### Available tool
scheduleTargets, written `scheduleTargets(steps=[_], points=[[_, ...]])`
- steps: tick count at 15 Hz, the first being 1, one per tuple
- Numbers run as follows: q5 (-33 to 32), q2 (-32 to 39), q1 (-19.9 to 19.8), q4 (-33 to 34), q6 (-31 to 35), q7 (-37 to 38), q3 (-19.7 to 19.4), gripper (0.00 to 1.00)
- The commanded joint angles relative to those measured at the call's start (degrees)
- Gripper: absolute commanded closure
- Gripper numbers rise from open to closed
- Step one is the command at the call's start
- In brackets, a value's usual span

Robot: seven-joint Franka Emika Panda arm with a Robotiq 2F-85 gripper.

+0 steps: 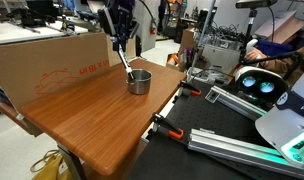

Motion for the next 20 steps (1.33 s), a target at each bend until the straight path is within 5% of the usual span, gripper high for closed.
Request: scheduleTargets(steps=[1, 20], points=[[-0.01, 3.70, 0.98, 3.03, -3.09, 1.71, 0.58, 0.94], [-11.21, 31.59, 8.73, 25.22, -10.61, 17.78, -1.14, 0.94]])
